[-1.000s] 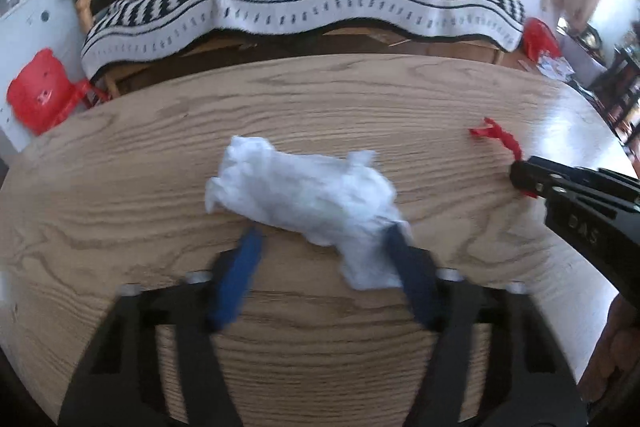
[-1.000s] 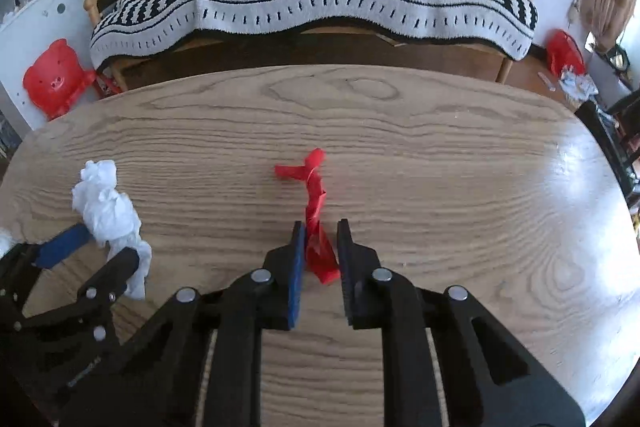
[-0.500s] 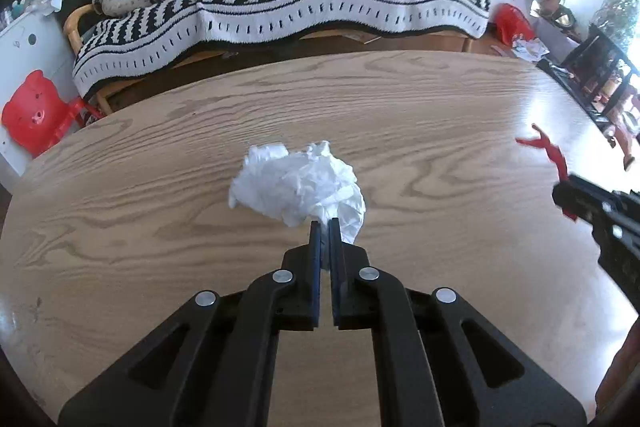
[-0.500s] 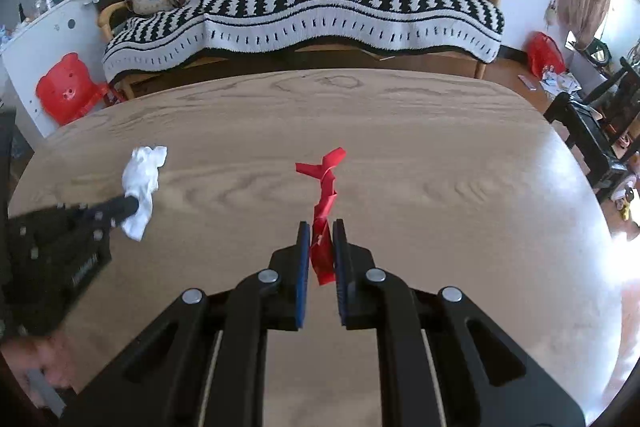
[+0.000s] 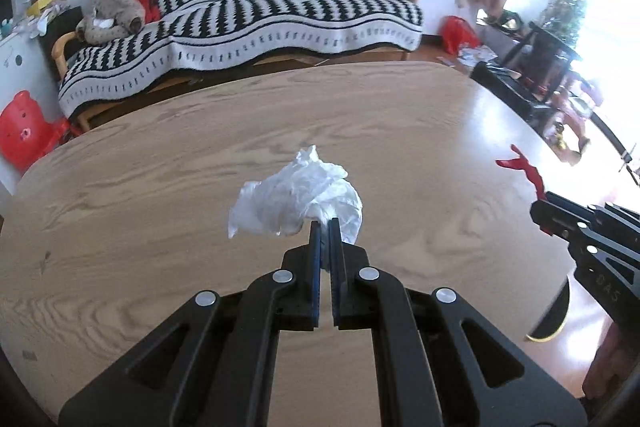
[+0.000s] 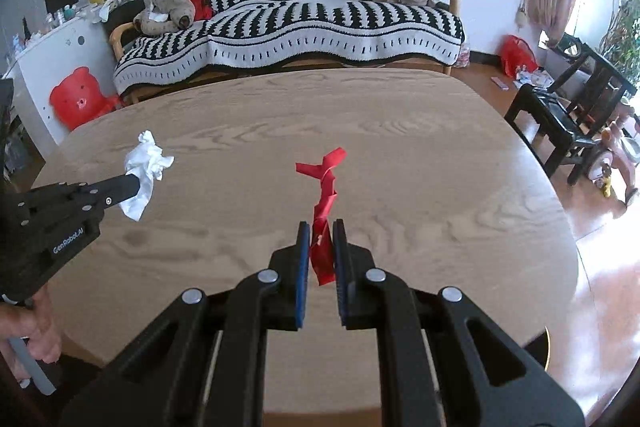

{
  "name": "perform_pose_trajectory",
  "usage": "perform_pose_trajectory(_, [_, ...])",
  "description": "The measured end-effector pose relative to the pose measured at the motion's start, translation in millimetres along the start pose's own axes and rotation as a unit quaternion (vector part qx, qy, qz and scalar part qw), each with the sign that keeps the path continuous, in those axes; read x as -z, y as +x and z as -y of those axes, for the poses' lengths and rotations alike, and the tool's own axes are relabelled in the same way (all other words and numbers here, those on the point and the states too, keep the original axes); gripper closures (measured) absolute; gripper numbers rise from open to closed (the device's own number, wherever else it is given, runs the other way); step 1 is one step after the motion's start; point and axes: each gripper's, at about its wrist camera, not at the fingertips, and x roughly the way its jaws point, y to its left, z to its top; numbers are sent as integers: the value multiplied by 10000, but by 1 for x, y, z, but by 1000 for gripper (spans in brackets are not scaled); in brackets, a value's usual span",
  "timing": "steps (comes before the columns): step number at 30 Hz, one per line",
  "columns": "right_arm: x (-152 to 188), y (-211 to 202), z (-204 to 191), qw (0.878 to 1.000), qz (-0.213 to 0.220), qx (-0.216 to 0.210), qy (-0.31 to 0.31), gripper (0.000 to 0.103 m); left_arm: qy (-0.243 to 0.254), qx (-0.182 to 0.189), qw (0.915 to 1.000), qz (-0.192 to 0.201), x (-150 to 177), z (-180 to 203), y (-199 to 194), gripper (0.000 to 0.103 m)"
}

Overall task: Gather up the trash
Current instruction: 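Carry the tissue and red ribbon to the bin and release both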

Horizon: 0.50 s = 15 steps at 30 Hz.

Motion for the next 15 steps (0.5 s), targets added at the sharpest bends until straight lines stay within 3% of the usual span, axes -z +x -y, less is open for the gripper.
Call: perform_pose_trajectory(15, [52, -42, 38, 9995, 72, 249, 158, 91, 391, 381, 9985, -89, 38, 55, -12, 100])
